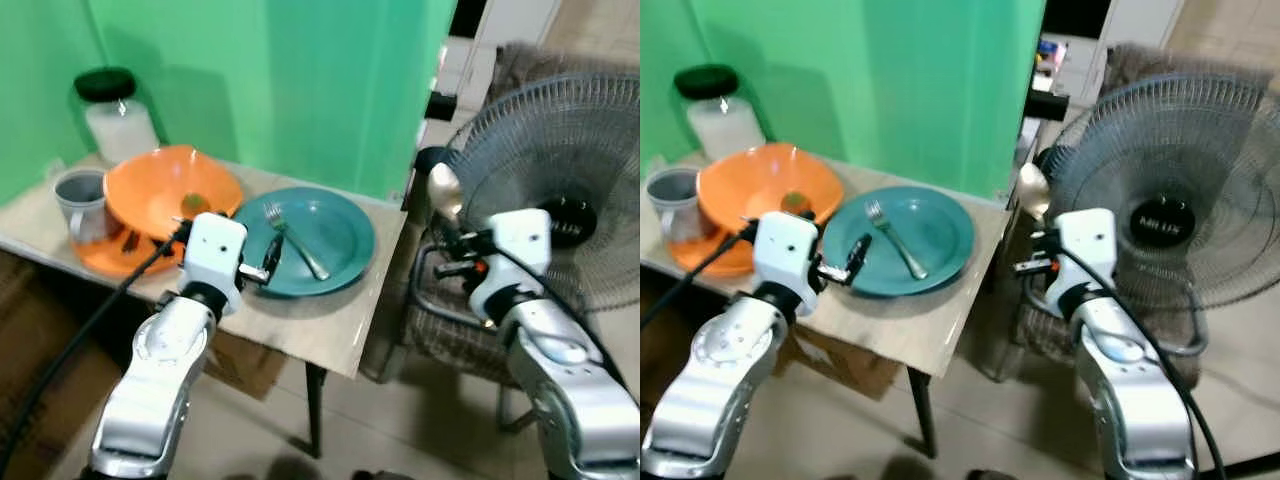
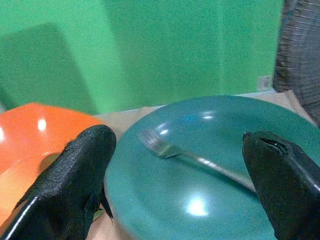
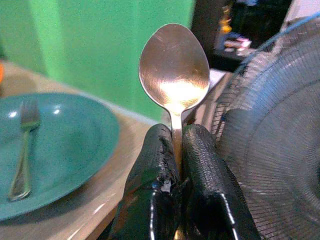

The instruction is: Setting the table

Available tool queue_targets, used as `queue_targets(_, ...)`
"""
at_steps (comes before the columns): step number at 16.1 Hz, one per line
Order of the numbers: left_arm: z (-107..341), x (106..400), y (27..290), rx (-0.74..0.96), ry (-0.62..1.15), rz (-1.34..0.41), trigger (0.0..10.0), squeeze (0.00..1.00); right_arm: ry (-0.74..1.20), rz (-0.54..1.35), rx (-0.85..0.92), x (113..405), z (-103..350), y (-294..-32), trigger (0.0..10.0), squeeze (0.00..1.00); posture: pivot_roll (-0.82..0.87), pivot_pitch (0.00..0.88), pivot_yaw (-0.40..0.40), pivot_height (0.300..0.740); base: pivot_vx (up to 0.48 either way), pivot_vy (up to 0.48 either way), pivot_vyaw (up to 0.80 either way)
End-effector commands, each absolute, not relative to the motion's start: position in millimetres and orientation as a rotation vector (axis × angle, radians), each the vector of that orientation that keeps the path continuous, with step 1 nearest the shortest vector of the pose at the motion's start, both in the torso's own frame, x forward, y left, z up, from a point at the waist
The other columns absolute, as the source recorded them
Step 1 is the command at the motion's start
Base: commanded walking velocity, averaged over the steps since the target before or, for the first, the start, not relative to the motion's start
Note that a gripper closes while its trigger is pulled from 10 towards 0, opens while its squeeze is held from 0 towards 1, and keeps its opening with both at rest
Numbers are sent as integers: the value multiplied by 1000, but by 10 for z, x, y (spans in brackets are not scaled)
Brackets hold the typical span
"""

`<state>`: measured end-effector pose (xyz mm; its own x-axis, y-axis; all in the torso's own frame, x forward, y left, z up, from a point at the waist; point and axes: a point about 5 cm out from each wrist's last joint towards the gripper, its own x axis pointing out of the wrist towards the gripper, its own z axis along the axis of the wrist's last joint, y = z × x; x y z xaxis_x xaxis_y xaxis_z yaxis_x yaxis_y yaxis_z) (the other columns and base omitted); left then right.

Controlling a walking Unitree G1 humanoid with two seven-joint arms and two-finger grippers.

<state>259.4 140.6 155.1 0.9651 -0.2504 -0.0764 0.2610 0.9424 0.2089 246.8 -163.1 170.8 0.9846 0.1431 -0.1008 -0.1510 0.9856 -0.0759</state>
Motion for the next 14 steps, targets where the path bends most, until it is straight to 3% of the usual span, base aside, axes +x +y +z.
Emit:
queue_targets(1,1556,2606,1348,218,42,-292,10000,0,93,105,-93,2446,1713,-1703,10000,0,51,0,46,740,0,0,0)
queue_targets(14,1578,2571,1401,199,31,-232,10000,0,114,241,-136,2523,1732,-1525,10000,0,97,0,-13,740,0,0,-123)
